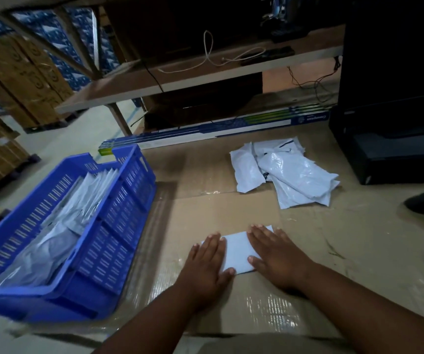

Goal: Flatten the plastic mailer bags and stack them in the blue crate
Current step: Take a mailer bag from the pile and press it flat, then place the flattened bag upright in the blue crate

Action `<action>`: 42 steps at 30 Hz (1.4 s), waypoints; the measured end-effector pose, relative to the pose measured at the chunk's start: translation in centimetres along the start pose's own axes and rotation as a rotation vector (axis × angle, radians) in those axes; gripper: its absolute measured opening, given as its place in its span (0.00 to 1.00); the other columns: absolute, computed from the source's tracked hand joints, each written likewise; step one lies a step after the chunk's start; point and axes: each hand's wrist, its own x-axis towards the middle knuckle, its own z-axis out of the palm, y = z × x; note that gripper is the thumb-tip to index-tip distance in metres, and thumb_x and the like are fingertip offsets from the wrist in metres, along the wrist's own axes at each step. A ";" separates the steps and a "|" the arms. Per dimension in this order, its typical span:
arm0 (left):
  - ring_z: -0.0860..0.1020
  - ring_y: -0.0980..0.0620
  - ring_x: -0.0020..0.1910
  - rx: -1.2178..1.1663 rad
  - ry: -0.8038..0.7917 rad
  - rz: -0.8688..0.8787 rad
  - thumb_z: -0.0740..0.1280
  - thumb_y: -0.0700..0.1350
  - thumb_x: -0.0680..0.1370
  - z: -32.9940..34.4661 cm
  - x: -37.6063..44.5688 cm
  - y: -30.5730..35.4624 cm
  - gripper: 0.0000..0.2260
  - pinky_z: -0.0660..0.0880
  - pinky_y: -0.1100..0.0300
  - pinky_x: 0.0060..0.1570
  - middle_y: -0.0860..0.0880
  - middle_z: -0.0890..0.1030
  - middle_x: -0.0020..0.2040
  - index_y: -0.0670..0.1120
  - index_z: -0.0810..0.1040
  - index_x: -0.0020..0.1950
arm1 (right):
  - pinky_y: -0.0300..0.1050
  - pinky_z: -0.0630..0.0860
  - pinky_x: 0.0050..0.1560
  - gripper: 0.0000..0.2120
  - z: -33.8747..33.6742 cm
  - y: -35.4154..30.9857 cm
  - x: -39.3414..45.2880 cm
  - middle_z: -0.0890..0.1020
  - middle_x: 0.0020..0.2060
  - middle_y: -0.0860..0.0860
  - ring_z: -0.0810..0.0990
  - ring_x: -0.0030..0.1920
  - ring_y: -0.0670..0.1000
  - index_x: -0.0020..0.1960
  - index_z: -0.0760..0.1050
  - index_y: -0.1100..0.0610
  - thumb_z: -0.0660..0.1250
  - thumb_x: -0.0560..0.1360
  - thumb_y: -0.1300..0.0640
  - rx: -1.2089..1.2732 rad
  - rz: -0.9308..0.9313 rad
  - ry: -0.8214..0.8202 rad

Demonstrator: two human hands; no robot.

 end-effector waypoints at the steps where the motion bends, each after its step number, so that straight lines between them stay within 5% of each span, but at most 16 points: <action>1: 0.42 0.55 0.85 -0.017 -0.059 -0.034 0.45 0.71 0.83 -0.7 0.1 -0.6 0.38 0.47 0.45 0.82 0.52 0.43 0.87 0.51 0.45 0.87 | 0.54 0.35 0.80 0.40 -0.2 0.5 0.1 0.41 0.85 0.45 0.40 0.84 0.48 0.86 0.40 0.49 0.38 0.80 0.31 0.023 0.018 -0.014; 4: 0.48 0.52 0.85 -0.023 -0.154 -0.071 0.55 0.71 0.81 -3.7 1.2 -0.8 0.40 0.51 0.48 0.81 0.52 0.48 0.87 0.52 0.48 0.87 | 0.59 0.38 0.82 0.39 -0.9 1.3 0.1 0.42 0.85 0.44 0.40 0.84 0.48 0.86 0.41 0.47 0.41 0.81 0.30 0.045 0.039 -0.063; 10: 0.69 0.42 0.71 0.188 -0.215 -0.119 0.72 0.78 0.62 -8.1 5.6 1.1 0.56 0.64 0.42 0.67 0.49 0.72 0.73 0.61 0.53 0.84 | 0.58 0.63 0.76 0.50 -4.4 1.1 3.9 0.66 0.76 0.53 0.67 0.72 0.58 0.85 0.53 0.46 0.61 0.69 0.25 -0.053 -0.081 -0.066; 14: 0.72 0.46 0.62 0.180 -0.282 -0.193 0.73 0.79 0.55 -8.9 7.1 1.0 0.44 0.67 0.46 0.60 0.52 0.77 0.59 0.60 0.74 0.66 | 0.54 0.72 0.67 0.48 -6.5 -0.4 6.7 0.73 0.67 0.53 0.71 0.66 0.59 0.81 0.63 0.47 0.71 0.67 0.27 -0.120 -0.130 -0.169; 18: 0.77 0.48 0.54 0.043 -0.278 -0.213 0.77 0.70 0.64 -10.7 6.8 0.1 0.24 0.72 0.52 0.52 0.53 0.78 0.47 0.54 0.80 0.48 | 0.53 0.76 0.58 0.30 -7.9 -1.2 7.8 0.75 0.56 0.49 0.72 0.59 0.53 0.62 0.76 0.46 0.75 0.67 0.32 -0.071 -0.143 -0.192; 22: 0.80 0.50 0.47 -0.034 -0.278 -0.249 0.78 0.59 0.73 -14.8 5.2 -0.5 0.17 0.71 0.58 0.41 0.50 0.82 0.46 0.48 0.84 0.51 | 0.48 0.73 0.46 0.18 -11.0 -2.8 9.1 0.76 0.46 0.45 0.76 0.50 0.51 0.51 0.71 0.45 0.77 0.73 0.40 0.044 -0.142 -0.186; 30: 0.82 0.46 0.51 0.031 -0.103 -0.482 0.78 0.59 0.72 -26.8 -2.5 -6.6 0.18 0.74 0.57 0.44 0.47 0.84 0.49 0.47 0.85 0.52 | 0.49 0.75 0.42 0.10 -21.9 -15.8 15.2 0.80 0.39 0.45 0.79 0.43 0.51 0.48 0.80 0.48 0.76 0.75 0.44 -0.055 -0.329 -0.162; 34: 0.75 0.45 0.40 0.032 0.001 -0.654 0.78 0.59 0.73 -32.4 -7.8 -11.9 0.21 0.65 0.56 0.35 0.48 0.74 0.35 0.45 0.74 0.34 | 0.51 0.79 0.46 0.12 -26.9 -25.1 18.9 0.83 0.44 0.48 0.81 0.44 0.52 0.53 0.82 0.49 0.75 0.75 0.44 -0.138 -0.487 -0.079; 38: 0.72 0.47 0.35 -0.041 0.101 -0.796 0.78 0.56 0.73 -34.9 -13.0 -17.6 0.23 0.63 0.56 0.31 0.48 0.70 0.32 0.46 0.70 0.32 | 0.46 0.70 0.40 0.14 -29.3 -34.3 22.9 0.82 0.47 0.48 0.77 0.40 0.49 0.58 0.81 0.48 0.74 0.76 0.43 -0.286 -0.644 -0.015; 42: 0.73 0.49 0.32 -0.093 0.069 -0.887 0.79 0.56 0.72 -34.3 -16.2 -23.0 0.20 0.66 0.56 0.32 0.48 0.74 0.31 0.45 0.74 0.34 | 0.46 0.70 0.44 0.09 -27.8 -41.6 27.4 0.80 0.42 0.46 0.79 0.45 0.52 0.51 0.80 0.46 0.76 0.75 0.45 -0.338 -0.732 -0.132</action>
